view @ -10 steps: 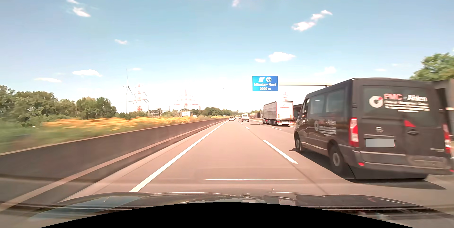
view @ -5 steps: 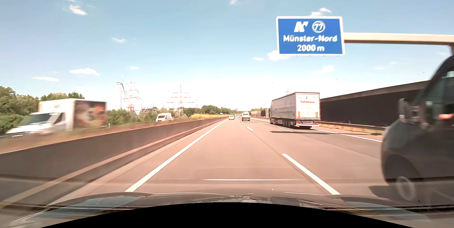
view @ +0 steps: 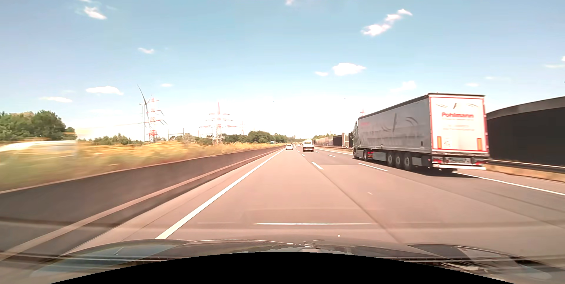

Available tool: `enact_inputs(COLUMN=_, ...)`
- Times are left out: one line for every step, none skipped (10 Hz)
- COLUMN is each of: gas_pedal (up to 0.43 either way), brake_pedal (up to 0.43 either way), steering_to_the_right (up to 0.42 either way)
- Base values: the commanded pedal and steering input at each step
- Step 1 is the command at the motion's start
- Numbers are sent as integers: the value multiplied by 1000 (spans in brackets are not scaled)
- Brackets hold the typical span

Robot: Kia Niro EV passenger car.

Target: Follow the waypoints while adhering to traffic rules and regulations

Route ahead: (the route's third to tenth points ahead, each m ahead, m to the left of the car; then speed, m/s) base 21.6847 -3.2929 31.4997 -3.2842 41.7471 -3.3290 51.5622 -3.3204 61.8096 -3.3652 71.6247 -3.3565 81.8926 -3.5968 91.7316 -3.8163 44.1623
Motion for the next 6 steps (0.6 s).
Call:
enact_inputs(gas_pedal=138, brake_pedal=0, steering_to_the_right=0)
enact_inputs(gas_pedal=138, brake_pedal=0, steering_to_the_right=0)
enact_inputs(gas_pedal=138, brake_pedal=0, steering_to_the_right=0)
enact_inputs(gas_pedal=138, brake_pedal=0, steering_to_the_right=0)
enact_inputs(gas_pedal=138, brake_pedal=0, steering_to_the_right=0)
enact_inputs(gas_pedal=138, brake_pedal=0, steering_to_the_right=0)
